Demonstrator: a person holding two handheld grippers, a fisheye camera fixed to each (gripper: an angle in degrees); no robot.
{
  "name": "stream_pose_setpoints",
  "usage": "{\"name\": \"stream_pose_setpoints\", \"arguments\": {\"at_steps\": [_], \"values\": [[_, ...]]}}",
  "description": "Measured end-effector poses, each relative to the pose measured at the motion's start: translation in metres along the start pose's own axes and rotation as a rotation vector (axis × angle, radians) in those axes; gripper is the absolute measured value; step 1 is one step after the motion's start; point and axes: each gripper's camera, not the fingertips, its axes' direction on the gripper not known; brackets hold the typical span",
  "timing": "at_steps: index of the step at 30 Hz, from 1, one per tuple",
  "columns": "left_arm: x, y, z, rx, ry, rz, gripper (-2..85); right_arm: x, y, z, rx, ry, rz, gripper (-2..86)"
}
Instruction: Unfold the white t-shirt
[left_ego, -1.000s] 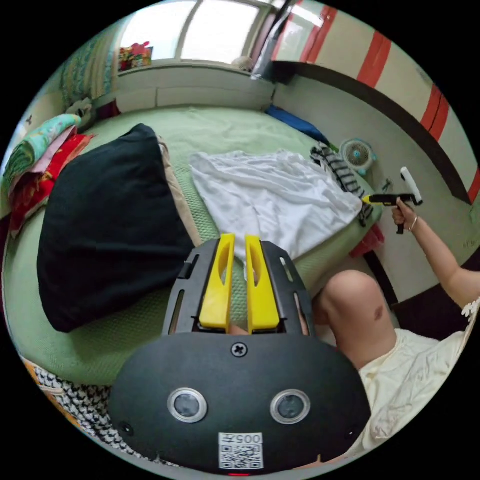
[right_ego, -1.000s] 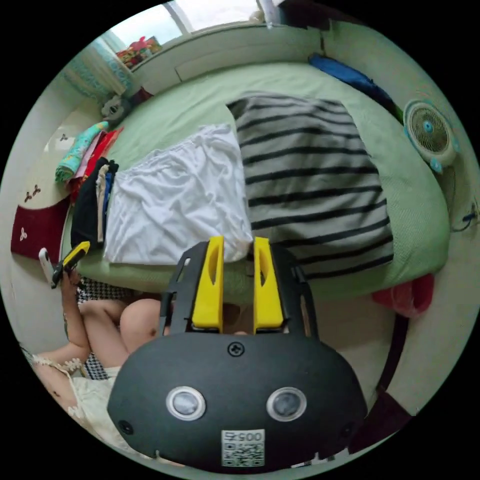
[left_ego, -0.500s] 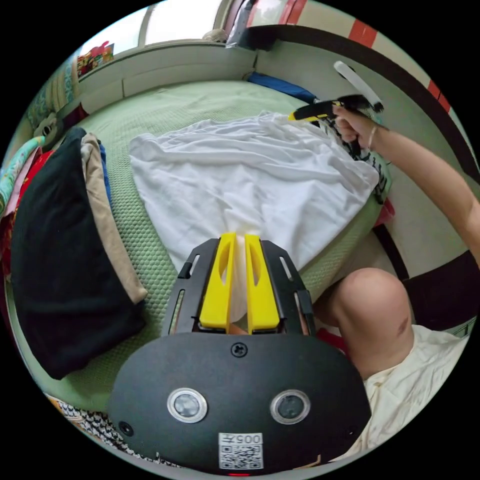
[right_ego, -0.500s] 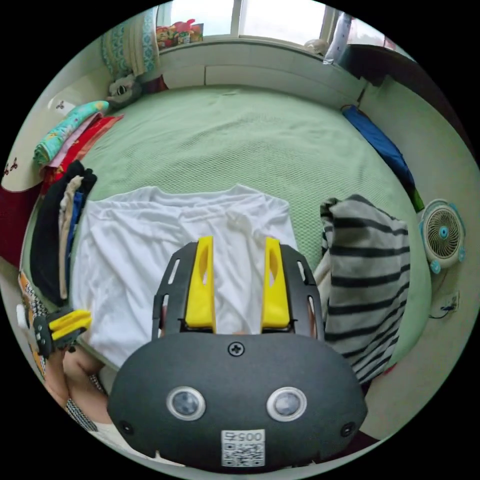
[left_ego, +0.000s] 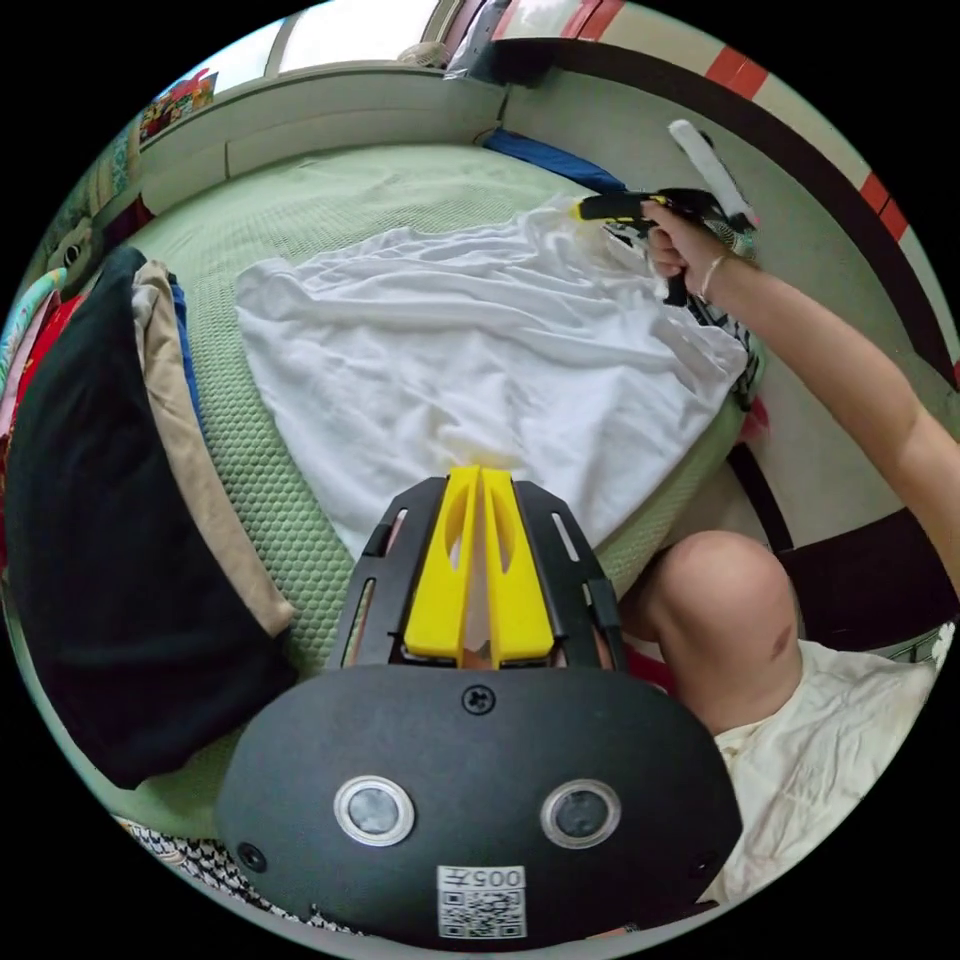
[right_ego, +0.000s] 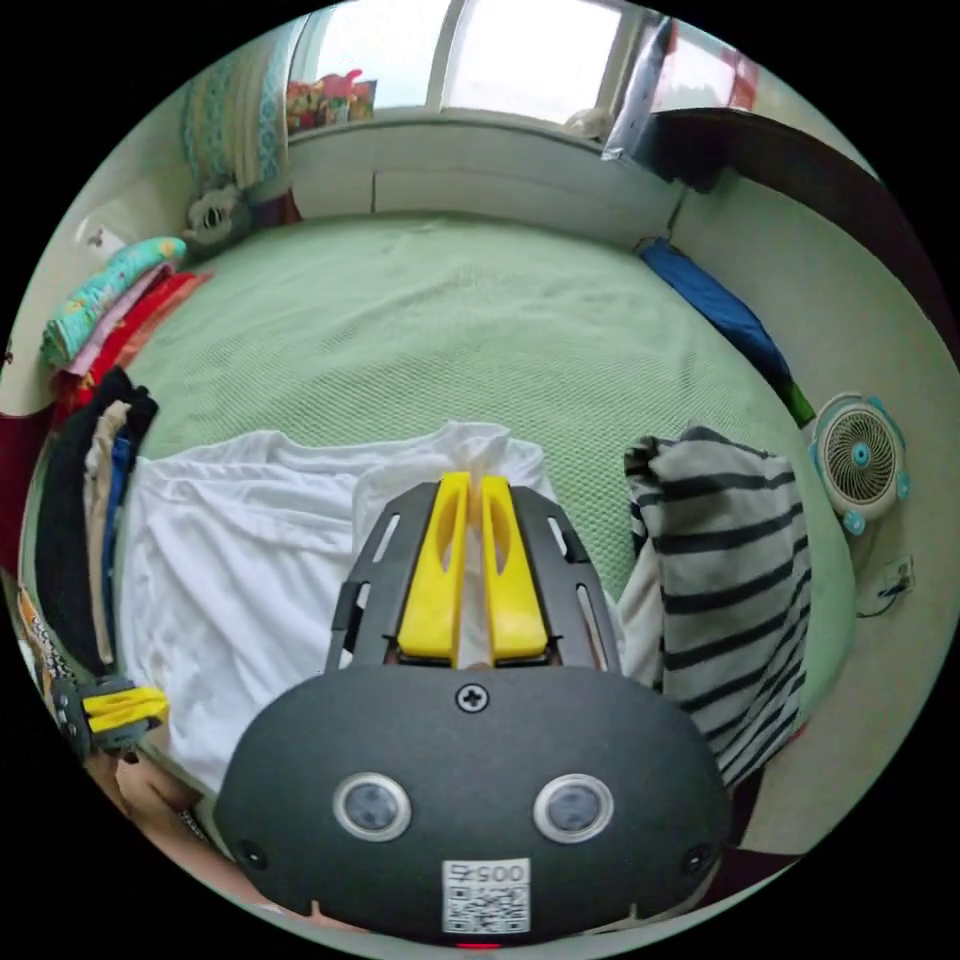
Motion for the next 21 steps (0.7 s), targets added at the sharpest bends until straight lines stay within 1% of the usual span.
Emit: {"name": "stream_pose_setpoints", "arguments": {"at_steps": [3,5,7,9,13,15,17,21], "values": [[0.003,0.010,-0.024,0.114,-0.009,0.003,1.3,0.021,0.044,-0.051,0.079,-0.059,-0.006,-1.2],[0.000,0.018,-0.037,0.181,-0.095,-0.030,2.5,0.035,0.078,-0.083,0.106,-0.071,-0.018,-1.2],[-0.006,0.022,-0.042,0.220,-0.154,-0.094,3.7,0.053,0.115,-0.112,0.106,-0.110,0.022,-1.2],[-0.014,0.024,-0.045,0.247,-0.156,-0.144,5.1,0.078,0.167,-0.138,0.068,-0.155,0.091,-1.2],[-0.023,0.029,-0.052,0.317,-0.127,-0.209,11.1,0.104,0.235,-0.151,-0.029,-0.060,0.159,-1.2],[-0.021,0.031,-0.053,0.338,-0.109,-0.194,12.4,0.118,0.268,-0.148,-0.060,-0.061,0.215,-1.2],[-0.015,0.028,-0.044,0.322,-0.078,-0.161,13.8,0.124,0.282,-0.143,-0.097,-0.095,0.230,-1.2],[0.000,0.013,-0.024,0.314,0.006,-0.096,15.4,0.121,0.296,-0.139,-0.118,-0.053,0.191,-1.2]]}}
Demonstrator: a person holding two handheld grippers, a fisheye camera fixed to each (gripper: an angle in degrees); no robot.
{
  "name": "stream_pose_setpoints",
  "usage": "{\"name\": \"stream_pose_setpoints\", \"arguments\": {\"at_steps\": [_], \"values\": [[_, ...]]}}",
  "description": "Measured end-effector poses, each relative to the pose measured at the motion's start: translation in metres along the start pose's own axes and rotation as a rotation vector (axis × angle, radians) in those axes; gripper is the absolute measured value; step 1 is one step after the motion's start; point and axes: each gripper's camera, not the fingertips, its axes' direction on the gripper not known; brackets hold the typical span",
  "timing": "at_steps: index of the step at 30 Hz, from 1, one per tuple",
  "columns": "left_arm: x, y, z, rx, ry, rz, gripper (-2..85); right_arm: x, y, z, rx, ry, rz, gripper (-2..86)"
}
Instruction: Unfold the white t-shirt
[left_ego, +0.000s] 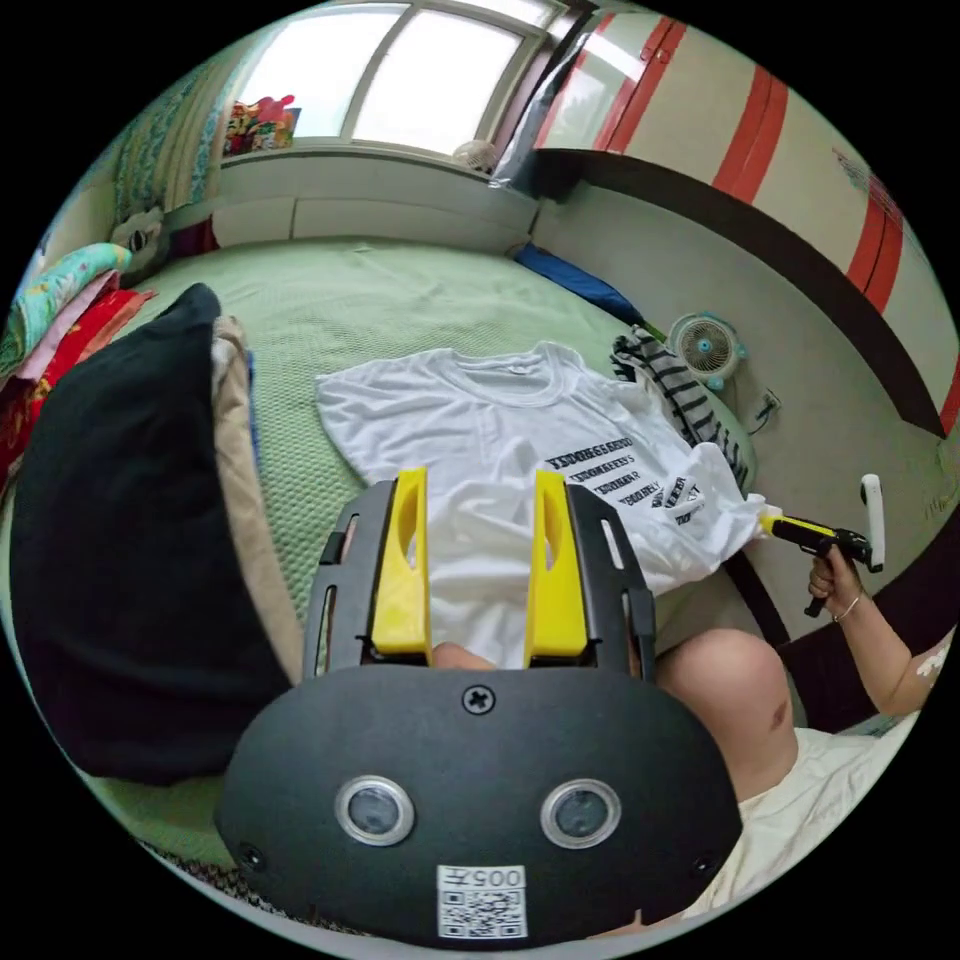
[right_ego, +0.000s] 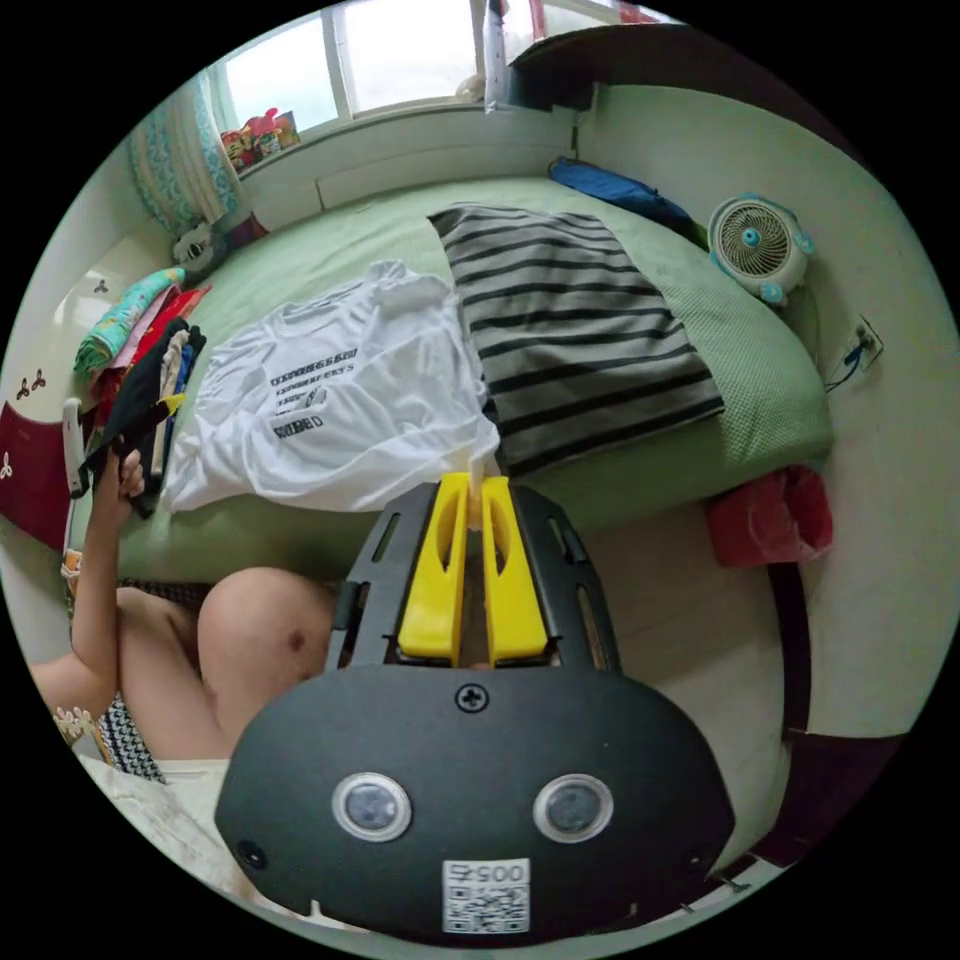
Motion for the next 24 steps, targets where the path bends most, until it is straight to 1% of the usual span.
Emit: {"name": "stream_pose_setpoints", "arguments": {"at_steps": [5,10,12,13,14,16,19,24], "values": [[0.040,-0.021,0.039,-0.062,-0.032,0.148,15.5,-0.001,0.018,0.000,-0.023,-0.018,-0.035,-1.2],[0.049,-0.029,0.073,-0.131,-0.032,0.121,12.5,0.004,0.037,-0.006,-0.037,-0.015,-0.057,-1.2],[0.052,-0.030,0.082,-0.168,-0.060,0.111,10.6,0.009,0.045,-0.011,-0.041,-0.023,-0.061,-1.2],[0.052,-0.030,0.086,-0.195,-0.106,0.084,8.8,0.011,0.047,-0.012,-0.041,-0.022,-0.062,-1.2],[0.053,-0.030,0.086,-0.196,-0.126,0.075,6.5,0.014,0.051,-0.015,-0.041,-0.018,-0.066,-1.2],[0.054,-0.027,0.083,-0.197,-0.100,0.080,4.4,0.019,0.057,-0.020,-0.037,-0.014,-0.079,-1.2],[0.053,-0.020,0.072,-0.198,-0.055,0.090,3.1,0.030,0.066,-0.027,-0.019,-0.017,-0.084,-1.2],[0.062,0.008,0.026,-0.133,0.028,0.110,1.9,0.062,0.084,-0.043,0.036,-0.089,-0.029,-1.2]]}}
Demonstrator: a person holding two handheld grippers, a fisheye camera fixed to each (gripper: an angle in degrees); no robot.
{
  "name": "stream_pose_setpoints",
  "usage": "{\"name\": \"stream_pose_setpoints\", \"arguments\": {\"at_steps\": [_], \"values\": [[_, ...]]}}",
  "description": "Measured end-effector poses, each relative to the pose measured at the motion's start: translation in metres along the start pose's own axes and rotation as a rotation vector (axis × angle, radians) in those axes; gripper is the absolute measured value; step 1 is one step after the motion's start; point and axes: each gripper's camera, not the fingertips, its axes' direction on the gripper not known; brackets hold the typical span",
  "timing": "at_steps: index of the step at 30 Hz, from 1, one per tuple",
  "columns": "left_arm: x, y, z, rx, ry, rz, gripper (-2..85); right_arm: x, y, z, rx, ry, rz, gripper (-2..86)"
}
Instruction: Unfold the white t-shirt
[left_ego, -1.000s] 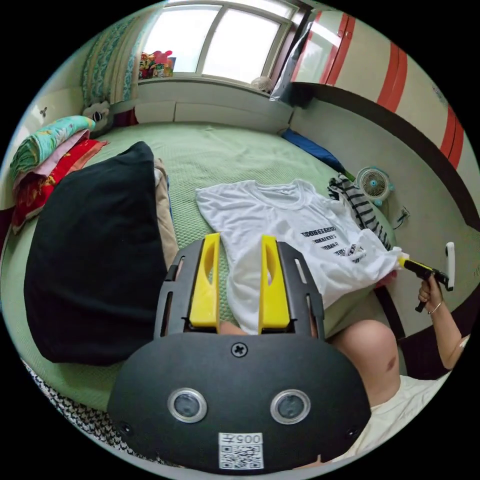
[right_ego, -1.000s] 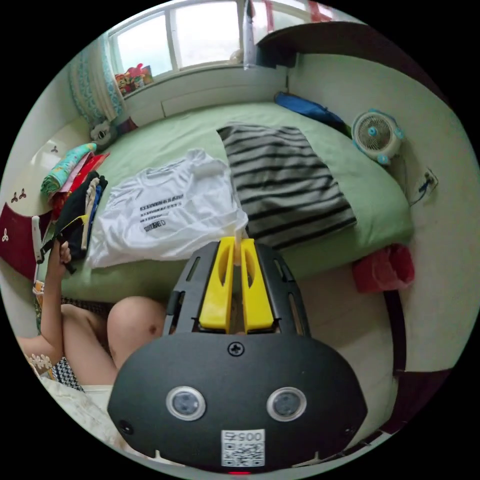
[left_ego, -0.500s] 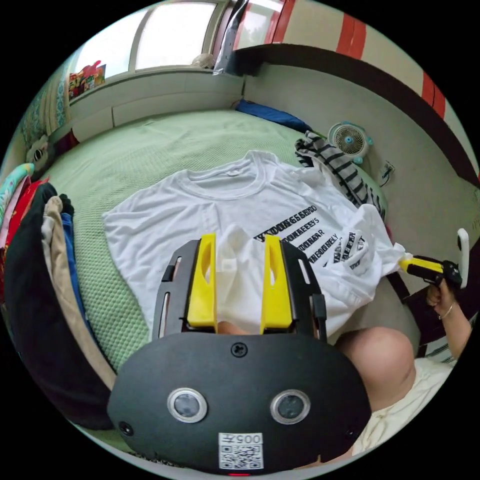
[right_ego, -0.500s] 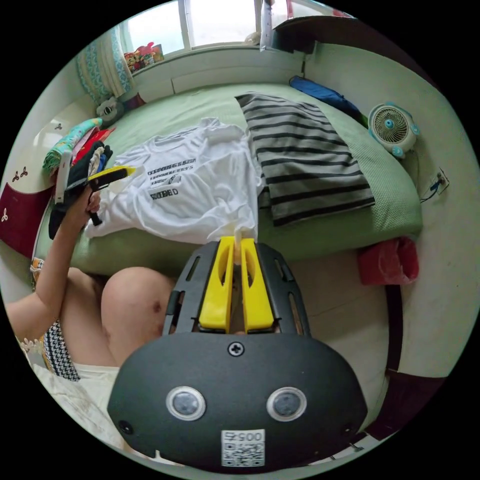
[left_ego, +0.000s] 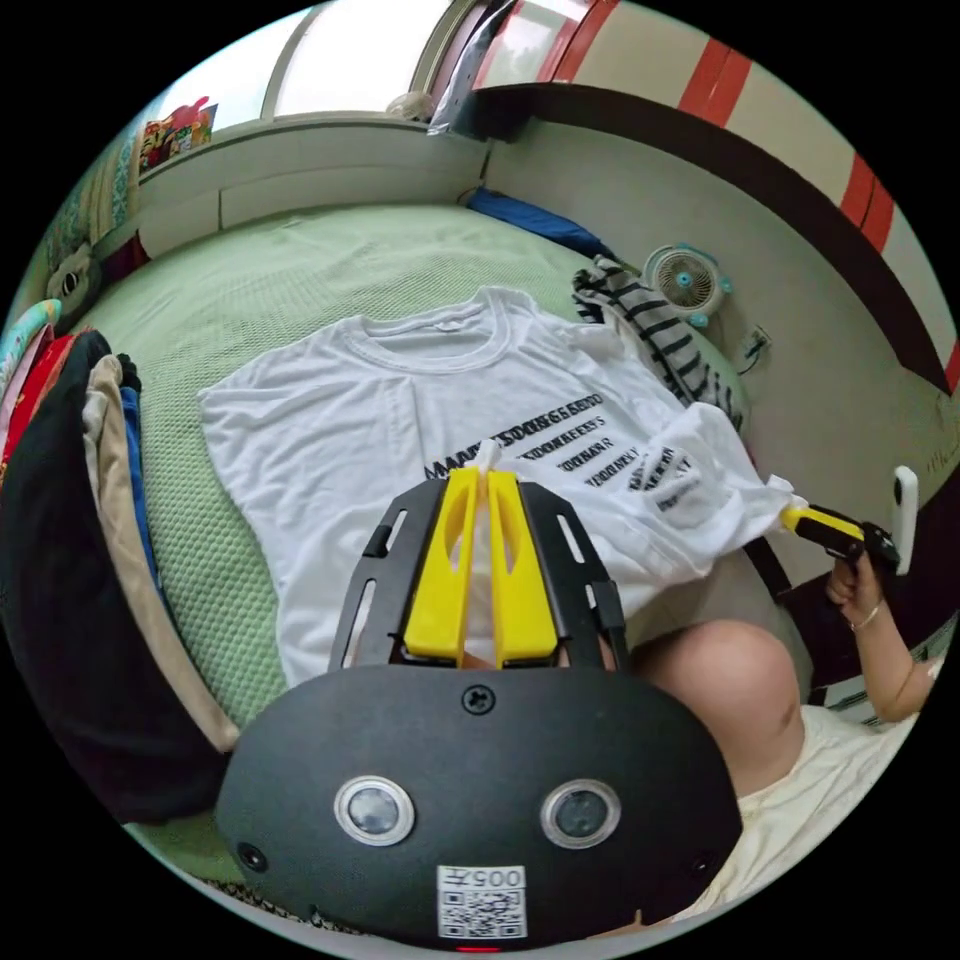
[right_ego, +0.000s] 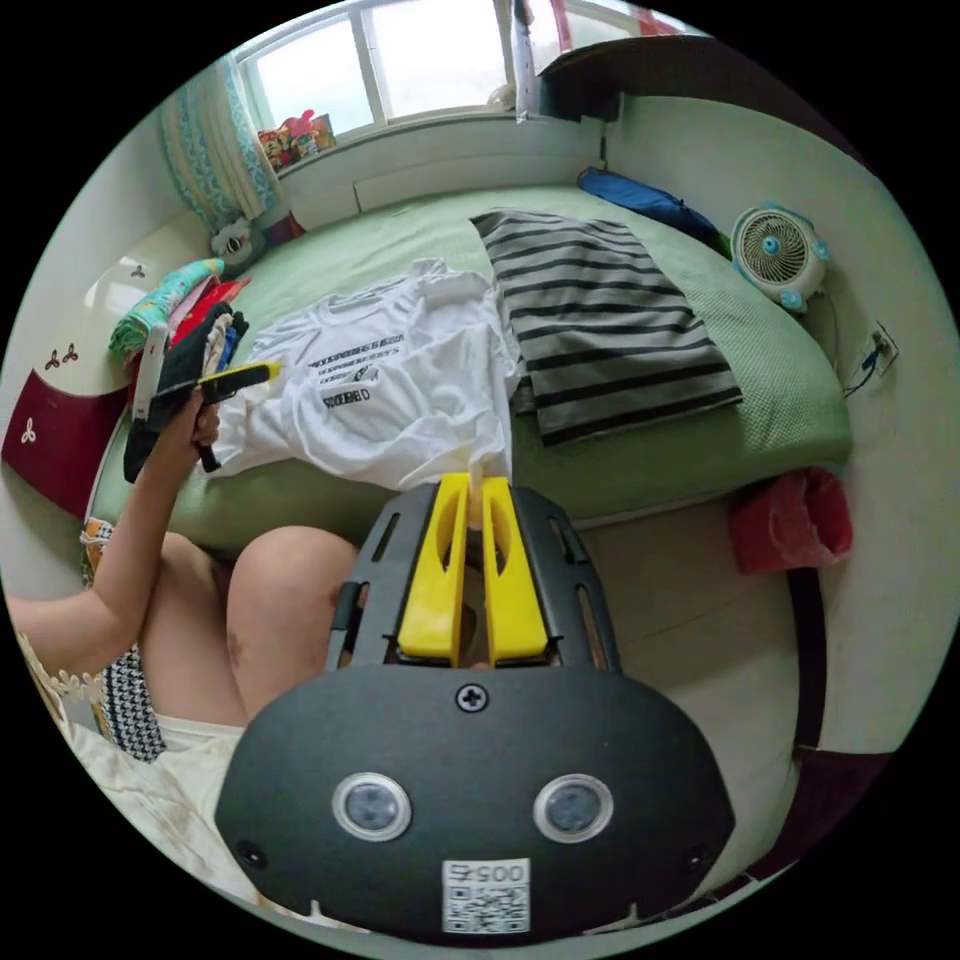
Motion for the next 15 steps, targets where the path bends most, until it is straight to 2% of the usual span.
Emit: {"name": "stream_pose_setpoints", "arguments": {"at_steps": [7,11,15], "values": [[0.016,0.032,-0.100,0.125,0.050,-0.051,1.2,0.038,0.018,-0.035,0.095,-0.109,0.072,-1.2],[0.049,0.056,-0.164,0.158,-0.013,0.010,1.0,0.056,0.023,-0.070,0.171,-0.187,0.082,-1.2],[0.074,0.086,-0.211,0.206,0.002,0.029,0.9,0.069,0.029,-0.113,0.245,-0.223,0.058,-1.2]]}}
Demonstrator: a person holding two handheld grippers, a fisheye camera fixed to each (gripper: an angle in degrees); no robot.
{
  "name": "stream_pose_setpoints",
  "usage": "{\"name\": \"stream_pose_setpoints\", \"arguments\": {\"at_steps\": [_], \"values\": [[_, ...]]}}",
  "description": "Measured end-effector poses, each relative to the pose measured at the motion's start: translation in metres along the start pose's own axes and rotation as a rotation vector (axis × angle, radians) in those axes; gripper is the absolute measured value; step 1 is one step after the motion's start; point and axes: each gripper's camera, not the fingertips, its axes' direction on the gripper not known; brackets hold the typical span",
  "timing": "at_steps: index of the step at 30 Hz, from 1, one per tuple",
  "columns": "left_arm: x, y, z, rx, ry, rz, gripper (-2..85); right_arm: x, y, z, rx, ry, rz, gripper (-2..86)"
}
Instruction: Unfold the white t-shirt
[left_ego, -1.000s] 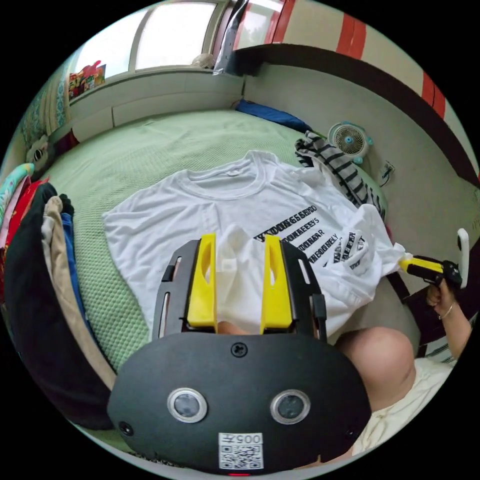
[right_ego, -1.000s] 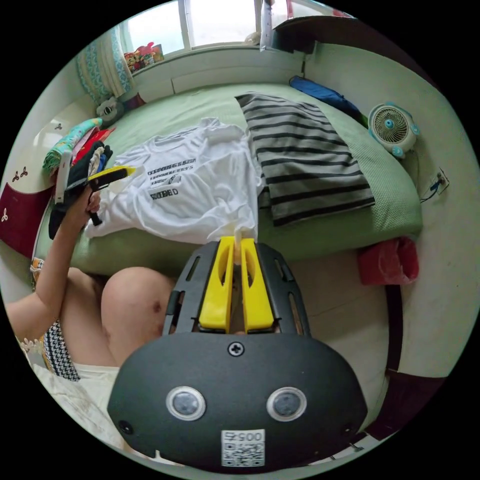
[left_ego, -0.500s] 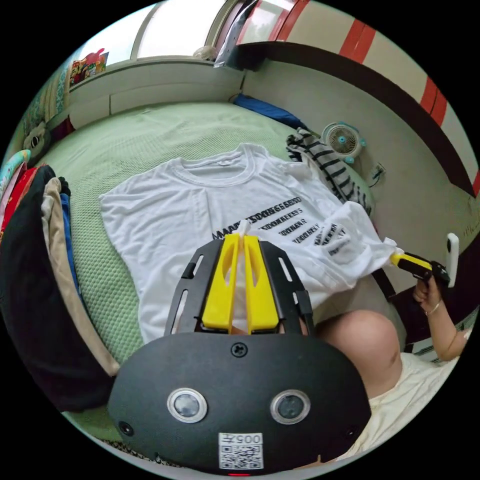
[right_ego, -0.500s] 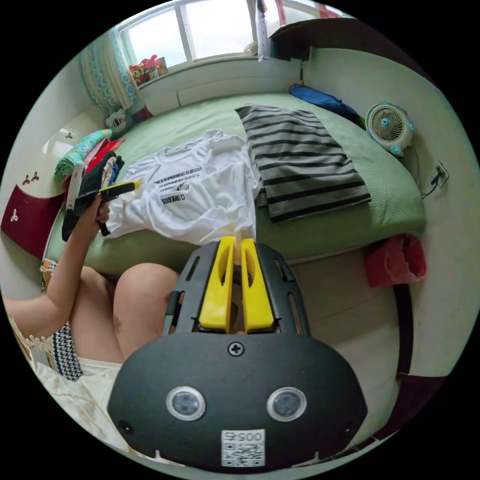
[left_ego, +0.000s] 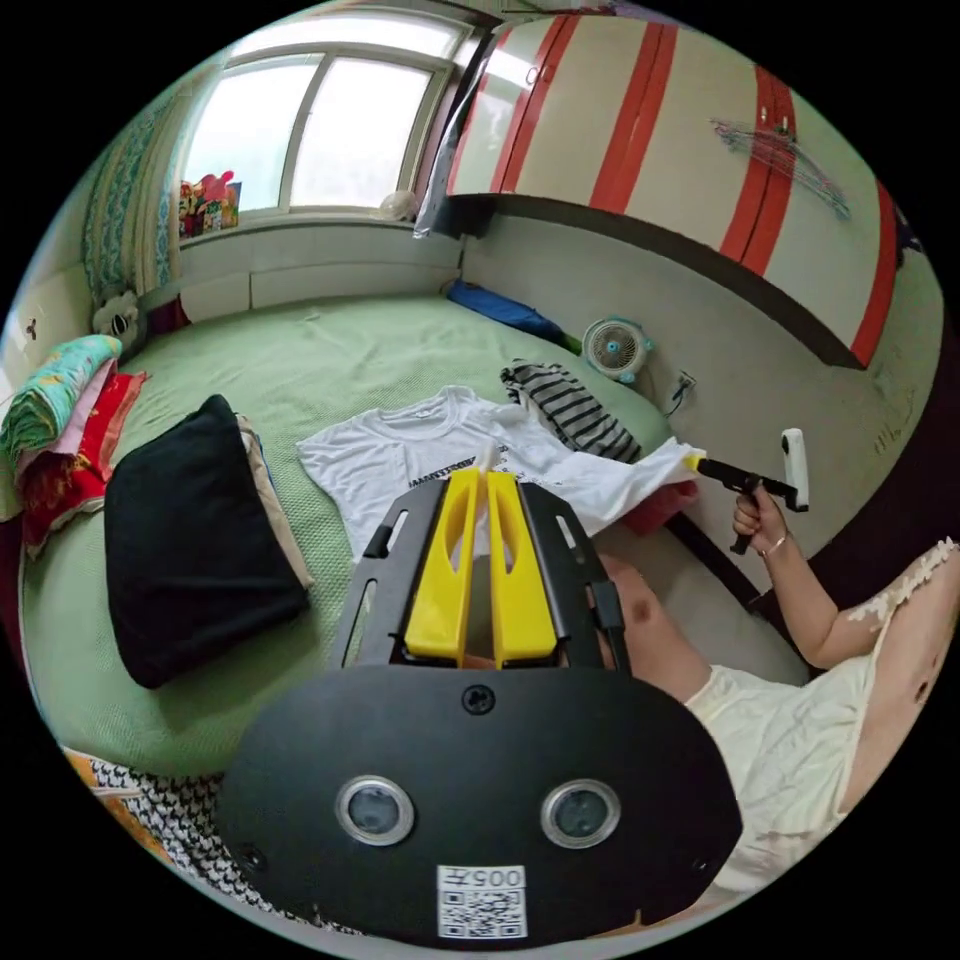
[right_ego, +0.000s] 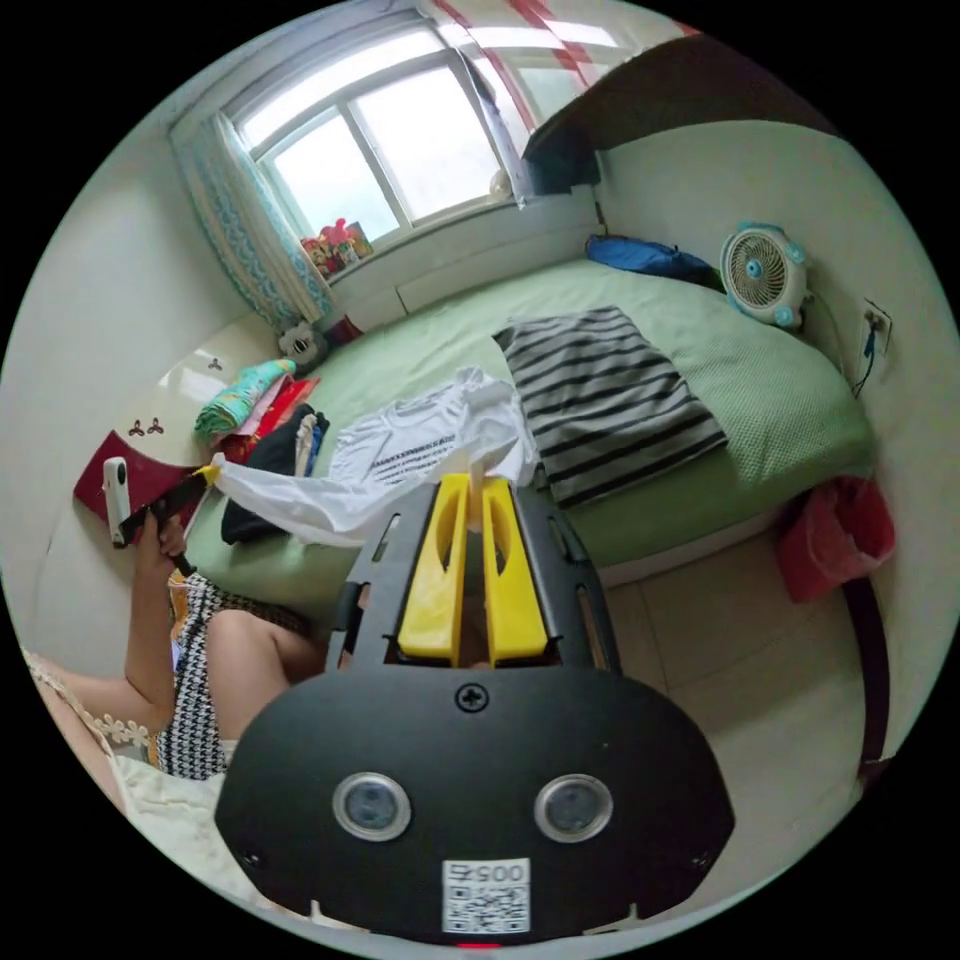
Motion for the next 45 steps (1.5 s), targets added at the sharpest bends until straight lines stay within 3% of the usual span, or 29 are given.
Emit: {"name": "stream_pose_setpoints", "arguments": {"at_steps": [7,14,18,22,26,32,38,45], "values": [[0.053,0.058,-0.062,-0.053,0.065,0.020,0.8,0.006,0.012,-0.073,0.042,-0.016,-0.079,-1.3],[0.068,0.143,-0.038,-0.321,0.083,-0.143,0.9,0.051,0.066,-0.091,-0.081,-0.058,0.010,-0.8],[0.061,0.168,-0.030,-0.369,0.014,-0.247,0.5,0.082,0.090,-0.057,-0.256,-0.113,0.105,2.4],[0.065,0.155,-0.033,-0.369,-0.111,-0.217,0.8,0.089,0.085,-0.041,-0.326,-0.033,0.113,4.3],[0.075,0.129,-0.024,-0.334,-0.116,-0.176,5.3,0.068,0.056,-0.033,-0.322,-0.002,-0.012,7.7],[0.095,0.098,-0.011,-0.296,-0.151,-0.103,7.8,0.051,0.014,-0.051,-0.224,0.139,-0.119,12.5],[0.081,0.062,0.020,-0.257,-0.202,-0.044,8.8,0.077,0.001,-0.092,0.002,0.056,0.013,13.7],[0.043,-0.006,0.124,-0.237,-0.237,0.023,11.3,-0.005,-0.053,0.028,-0.061,-0.112,-0.182,15.4]]}}
